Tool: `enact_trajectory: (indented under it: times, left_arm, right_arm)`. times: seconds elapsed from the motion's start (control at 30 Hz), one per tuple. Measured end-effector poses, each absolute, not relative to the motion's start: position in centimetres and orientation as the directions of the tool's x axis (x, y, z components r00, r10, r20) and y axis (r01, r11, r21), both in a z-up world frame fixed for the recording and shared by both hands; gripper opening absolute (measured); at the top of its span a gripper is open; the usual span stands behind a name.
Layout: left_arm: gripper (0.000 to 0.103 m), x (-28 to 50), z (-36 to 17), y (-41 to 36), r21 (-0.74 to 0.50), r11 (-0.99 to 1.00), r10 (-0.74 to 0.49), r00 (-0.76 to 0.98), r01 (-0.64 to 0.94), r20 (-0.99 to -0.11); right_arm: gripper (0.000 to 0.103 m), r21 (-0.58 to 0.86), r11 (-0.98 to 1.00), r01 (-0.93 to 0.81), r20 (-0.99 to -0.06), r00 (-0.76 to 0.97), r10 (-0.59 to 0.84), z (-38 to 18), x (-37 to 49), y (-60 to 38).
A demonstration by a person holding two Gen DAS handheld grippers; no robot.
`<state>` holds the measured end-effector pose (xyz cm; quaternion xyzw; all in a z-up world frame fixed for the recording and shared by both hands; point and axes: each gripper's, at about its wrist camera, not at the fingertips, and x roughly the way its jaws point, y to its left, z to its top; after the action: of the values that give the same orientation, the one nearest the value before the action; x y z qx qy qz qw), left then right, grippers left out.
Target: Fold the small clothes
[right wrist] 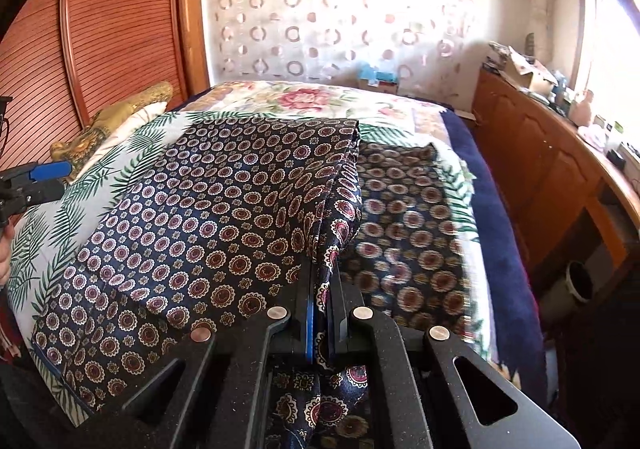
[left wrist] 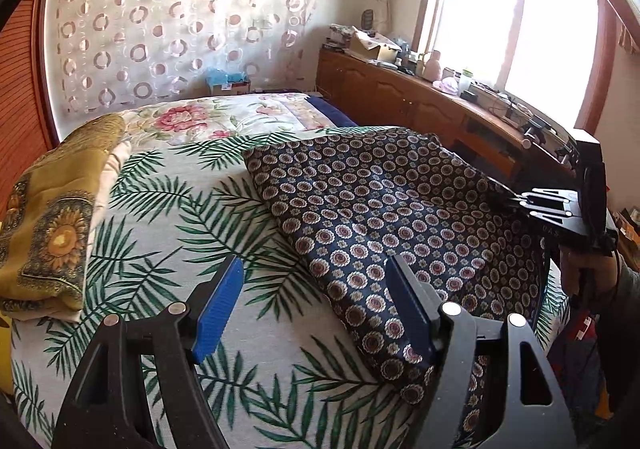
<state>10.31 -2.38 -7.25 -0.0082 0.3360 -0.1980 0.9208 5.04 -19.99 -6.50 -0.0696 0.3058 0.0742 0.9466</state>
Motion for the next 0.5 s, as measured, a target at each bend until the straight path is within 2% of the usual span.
enact_trajectory:
  times: [0.5]
  left_arm:
    - [0.074, 10.3, -7.6, -3.9, -0.146, 0.911, -0.387, 0.678, 0.385, -0.625]
  right_arm:
    - [0.004, -0.104, 0.993, -0.06, -0.58, 0.814, -0.011, -6.3, 2.9, -18.8]
